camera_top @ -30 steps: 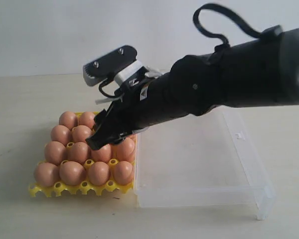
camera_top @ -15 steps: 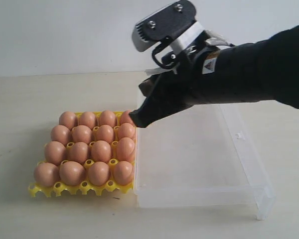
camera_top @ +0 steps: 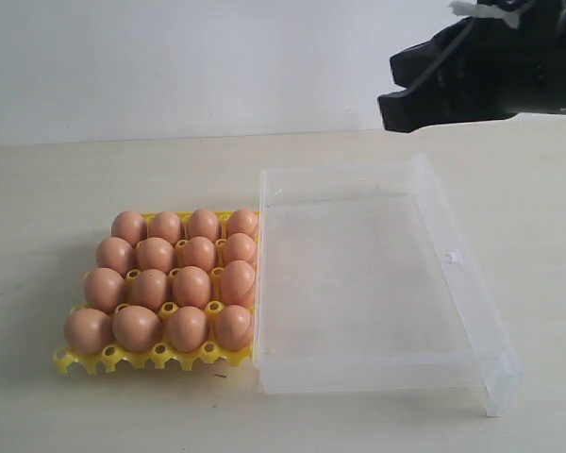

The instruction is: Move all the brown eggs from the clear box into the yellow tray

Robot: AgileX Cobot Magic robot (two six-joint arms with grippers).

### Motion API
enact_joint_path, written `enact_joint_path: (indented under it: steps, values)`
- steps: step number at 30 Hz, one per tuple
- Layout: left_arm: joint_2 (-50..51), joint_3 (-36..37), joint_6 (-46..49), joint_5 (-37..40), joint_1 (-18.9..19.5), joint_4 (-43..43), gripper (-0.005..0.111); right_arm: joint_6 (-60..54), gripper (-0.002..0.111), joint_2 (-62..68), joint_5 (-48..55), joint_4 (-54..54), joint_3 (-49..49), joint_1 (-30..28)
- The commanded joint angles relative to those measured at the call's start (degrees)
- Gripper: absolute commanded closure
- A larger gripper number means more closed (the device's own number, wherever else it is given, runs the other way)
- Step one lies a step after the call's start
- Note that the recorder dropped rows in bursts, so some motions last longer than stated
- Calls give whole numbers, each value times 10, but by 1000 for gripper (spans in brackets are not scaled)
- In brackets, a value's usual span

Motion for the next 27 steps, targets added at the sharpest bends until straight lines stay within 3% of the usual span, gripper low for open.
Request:
enact_joint_path:
  steps: [1, 10, 20, 27]
  values:
    - [-3, -2, -2, -6, 1, -2, 107, 2, 108, -20, 42, -7, 3, -37]
    - [-3, -2, -2, -6, 1, -2, 107, 33, 108, -29, 68, -62, 3, -94]
    - [-3, -2, -2, -6, 1, -2, 107, 50, 108, -31, -12, -86, 3, -102]
    - [-3, -2, -2, -6, 1, -2, 107, 50, 108, -118, 25, -121, 3, -102]
